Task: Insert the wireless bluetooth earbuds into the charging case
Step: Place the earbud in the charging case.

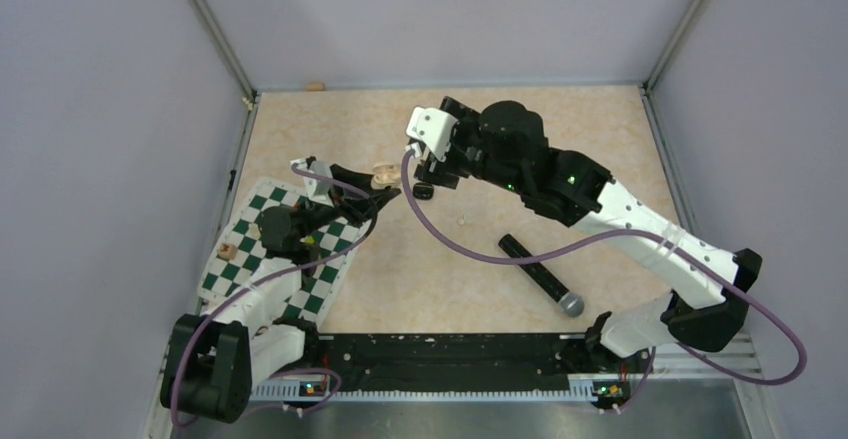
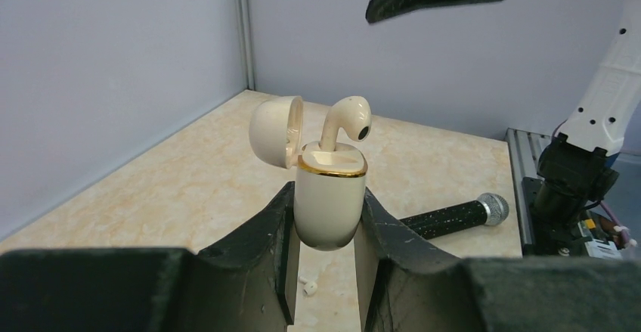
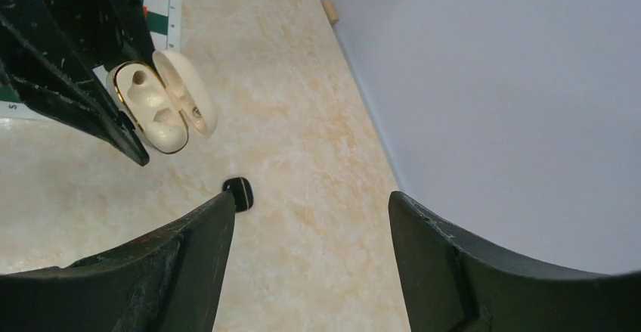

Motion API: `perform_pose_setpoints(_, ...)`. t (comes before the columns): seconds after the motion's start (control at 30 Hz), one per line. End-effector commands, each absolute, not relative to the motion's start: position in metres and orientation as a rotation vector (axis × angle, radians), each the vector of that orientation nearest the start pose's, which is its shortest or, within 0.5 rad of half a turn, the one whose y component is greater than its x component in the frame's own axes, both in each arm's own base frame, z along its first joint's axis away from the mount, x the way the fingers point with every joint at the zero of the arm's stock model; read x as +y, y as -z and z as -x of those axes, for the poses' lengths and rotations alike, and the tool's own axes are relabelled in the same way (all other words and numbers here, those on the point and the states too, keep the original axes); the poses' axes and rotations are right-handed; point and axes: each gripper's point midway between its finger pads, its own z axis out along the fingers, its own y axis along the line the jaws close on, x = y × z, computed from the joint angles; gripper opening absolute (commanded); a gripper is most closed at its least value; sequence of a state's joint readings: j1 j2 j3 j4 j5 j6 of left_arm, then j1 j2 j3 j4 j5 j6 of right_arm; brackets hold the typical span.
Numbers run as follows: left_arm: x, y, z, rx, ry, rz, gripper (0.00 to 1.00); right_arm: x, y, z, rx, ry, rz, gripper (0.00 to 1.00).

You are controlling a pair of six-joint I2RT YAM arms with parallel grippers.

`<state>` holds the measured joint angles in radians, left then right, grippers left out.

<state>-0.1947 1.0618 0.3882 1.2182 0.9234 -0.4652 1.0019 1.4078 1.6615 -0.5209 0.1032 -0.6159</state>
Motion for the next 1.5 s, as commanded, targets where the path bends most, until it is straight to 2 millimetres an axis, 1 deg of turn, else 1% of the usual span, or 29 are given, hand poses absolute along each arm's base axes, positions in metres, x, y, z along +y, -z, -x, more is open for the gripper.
perform_pose_setpoints(0.0,-0.204,-0.323,-0.23,0.993,1.047,-0.802,0.04,0.345,-0.374,-0.262,1.326,-0.222,1.29,0.74)
perform_pose_setpoints(0.13,-0.205,-0.324,-0.226,0.992,1.058,-0.821,0.04,0.355,-0.362,-0.26,1.338,-0.262,1.312,0.74)
perform_pose_setpoints(0.3,-0.206,-0.321,-0.225,1.0,1.068,-0.831,0.04,0.364,-0.36,-0.258,1.351,-0.314,1.315,0.74)
perform_pose_setpoints(0.43,-0.206,-0.32,-0.225,1.004,1.071,-0.832,0.04,0.371,-0.361,-0.252,1.351,-0.369,1.325,0.74)
perform_pose_setpoints(0.67,-0.206,-0.319,-0.226,1.007,1.068,-0.833,0.04,0.378,-0.369,-0.244,1.348,-0.441,1.328,0.74)
perform_pose_setpoints(0.93,-0.207,-0.316,-0.228,1.015,1.069,-0.83,0.04,0.374,-0.381,-0.241,1.331,-0.445,1.317,0.74)
perform_pose_setpoints(1.17,-0.207,-0.316,-0.228,1.016,1.071,-0.831,0.04,0.381,-0.372,-0.24,1.343,-0.47,1.338,0.74)
perform_pose_setpoints(1.47,-0.207,-0.316,-0.227,1.013,1.067,-0.837,0.04,0.39,-0.376,-0.236,1.336,-0.478,1.35,0.74)
